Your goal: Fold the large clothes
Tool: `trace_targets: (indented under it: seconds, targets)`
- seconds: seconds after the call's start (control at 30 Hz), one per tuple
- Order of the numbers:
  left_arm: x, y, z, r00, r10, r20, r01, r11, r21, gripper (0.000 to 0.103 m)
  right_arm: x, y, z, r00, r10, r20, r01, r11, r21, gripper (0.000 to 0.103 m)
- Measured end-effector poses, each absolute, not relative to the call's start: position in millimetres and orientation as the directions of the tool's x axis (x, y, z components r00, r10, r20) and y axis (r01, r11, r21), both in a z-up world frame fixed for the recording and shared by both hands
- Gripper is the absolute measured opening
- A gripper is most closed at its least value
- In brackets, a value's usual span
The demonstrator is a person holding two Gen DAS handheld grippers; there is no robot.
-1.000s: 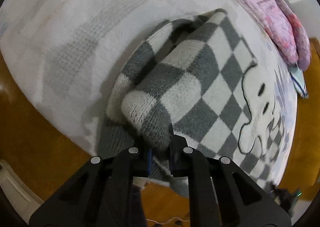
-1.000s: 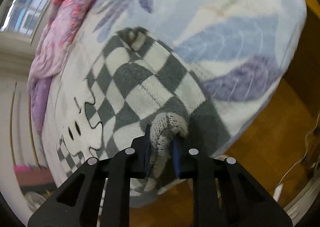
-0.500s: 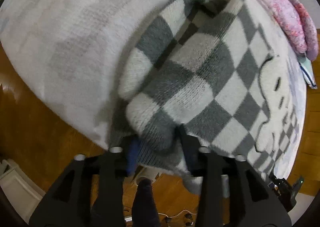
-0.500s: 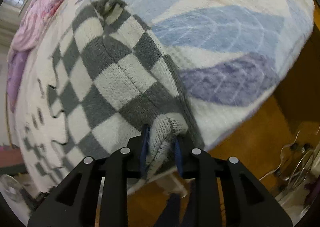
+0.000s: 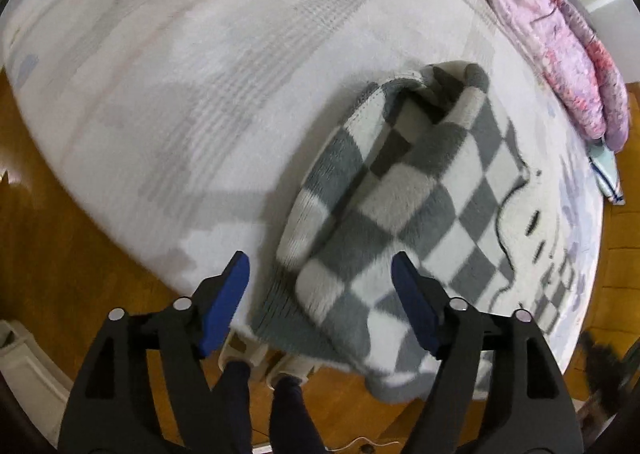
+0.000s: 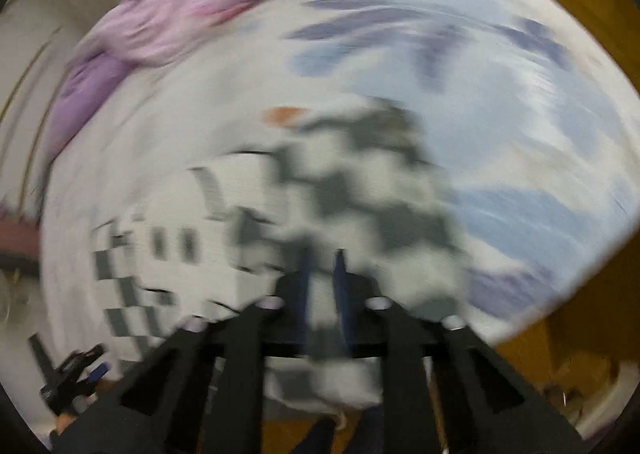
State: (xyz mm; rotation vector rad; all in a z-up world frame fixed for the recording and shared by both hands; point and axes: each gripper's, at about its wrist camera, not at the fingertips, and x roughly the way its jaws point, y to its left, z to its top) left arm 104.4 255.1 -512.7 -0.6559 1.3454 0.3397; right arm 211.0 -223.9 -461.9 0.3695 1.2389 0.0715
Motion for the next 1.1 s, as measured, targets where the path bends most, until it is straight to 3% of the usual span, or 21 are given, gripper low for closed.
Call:
trace_targets:
  seconds: [0.13, 0.2, 0.37, 0.5, 0.8, 1.1]
  targets:
    - [121.4, 256.0, -525.2, 0.177, -0.114, -0.978, -0.582, 0.788, -0.198, 0.091, 268.6, -142.5, -482.9, 0.308, 0.347, -0.886, -0.007, 0.932, 0.362, 0.001]
    - [128.2, 249.8, -535.0, 0.152, -0.104, -0.983, -0.547, 0.82, -0.171, 0.09, 289.7, -115.0, -498.6, 0.278, 0.371, -0.886, -0.042, 0.926, 0.375, 0.001]
    - [125.4, 251.1, -545.7, 0.148, -0.085, -0.985, -0.527, 0.837, -0.151, 0.091, 321.3, -76.1, -545.9, 0.194, 0.267, -0.944, -0.091, 0.963, 0.254, 0.001]
    - [112.9, 262.6, -551.5, 0.17, -0.143, -0.975, -0.552, 0.805, -0.214, 0.091, 324.7, -88.3, -576.7, 0.163, 0.34, -0.926, -0.017, 0.94, 0.342, 0.001]
    - [87.7, 271.8, -556.4, 0.219, -0.246, -0.944, -0.616, 0.716, -0.329, 0.091, 239.0, -94.0, -571.7, 0.066, 0.367, -0.928, -0.01, 0.93, 0.367, 0.001]
    - [93.9, 278.0, -585.3, 0.177, -0.257, -0.95, -0.609, 0.729, -0.311, 0.096, 215.3, -93.1, -575.5, 0.099, 0.333, -0.938, -0.021, 0.943, 0.333, 0.0]
